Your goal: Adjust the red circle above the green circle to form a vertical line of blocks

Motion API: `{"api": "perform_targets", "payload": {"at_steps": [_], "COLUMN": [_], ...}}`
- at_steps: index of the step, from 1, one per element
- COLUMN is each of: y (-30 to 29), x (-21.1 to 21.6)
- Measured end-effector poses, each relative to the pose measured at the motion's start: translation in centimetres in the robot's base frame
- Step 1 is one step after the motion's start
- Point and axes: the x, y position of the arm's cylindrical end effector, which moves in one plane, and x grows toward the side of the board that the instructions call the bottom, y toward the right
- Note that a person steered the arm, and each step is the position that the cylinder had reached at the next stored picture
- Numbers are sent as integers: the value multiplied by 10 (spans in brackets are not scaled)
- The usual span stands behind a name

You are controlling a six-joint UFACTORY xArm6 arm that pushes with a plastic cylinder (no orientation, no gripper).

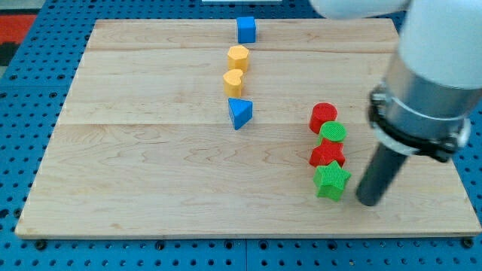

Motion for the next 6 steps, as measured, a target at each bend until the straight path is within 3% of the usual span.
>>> {"api": "perform_targets", "payload": {"at_steps": [2, 6], "y": [70, 98], "x": [3, -14]}}
